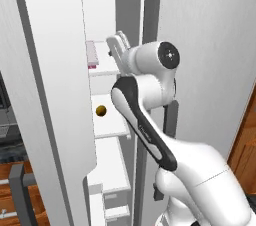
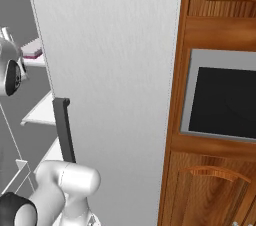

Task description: Open the freezer door, pick up the ice cube tray from the freezer, and place it on the dining counter.

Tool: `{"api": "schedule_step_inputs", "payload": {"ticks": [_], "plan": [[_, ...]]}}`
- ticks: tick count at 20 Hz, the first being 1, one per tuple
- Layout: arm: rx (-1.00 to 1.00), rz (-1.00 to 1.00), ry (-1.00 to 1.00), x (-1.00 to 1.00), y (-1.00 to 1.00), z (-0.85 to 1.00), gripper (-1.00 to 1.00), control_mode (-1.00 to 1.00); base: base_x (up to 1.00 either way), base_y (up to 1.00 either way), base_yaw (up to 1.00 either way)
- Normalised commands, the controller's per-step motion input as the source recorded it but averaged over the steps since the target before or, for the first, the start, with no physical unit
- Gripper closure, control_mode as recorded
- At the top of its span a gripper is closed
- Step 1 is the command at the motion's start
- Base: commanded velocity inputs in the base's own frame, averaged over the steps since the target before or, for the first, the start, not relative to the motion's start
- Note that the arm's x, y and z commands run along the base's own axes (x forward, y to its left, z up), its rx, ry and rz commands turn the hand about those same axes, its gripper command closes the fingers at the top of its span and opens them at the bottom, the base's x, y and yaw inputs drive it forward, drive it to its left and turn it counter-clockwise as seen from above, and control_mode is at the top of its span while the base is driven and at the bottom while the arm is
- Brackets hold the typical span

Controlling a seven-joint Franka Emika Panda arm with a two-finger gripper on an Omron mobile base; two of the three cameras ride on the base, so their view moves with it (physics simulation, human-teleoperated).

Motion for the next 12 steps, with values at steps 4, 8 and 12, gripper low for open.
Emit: {"api": "schedule_step_inputs", "payload": {"ticks": [4, 8, 12], "plan": [[-0.01, 0.0, 0.01, 0.59, 0.38, -0.04, -1.0, -1.0, 0.0, 0.0, 0.0], [0.0, 0.0, 0.0, 0.51, 0.4, -0.04, -1.0, -1.0, 0.0, 0.0, 0.0], [0.0, 0.04, 0.07, 0.68, 0.06, 0.0, -1.0, -1.0, 0.0, 0.0, 0.0]]}}
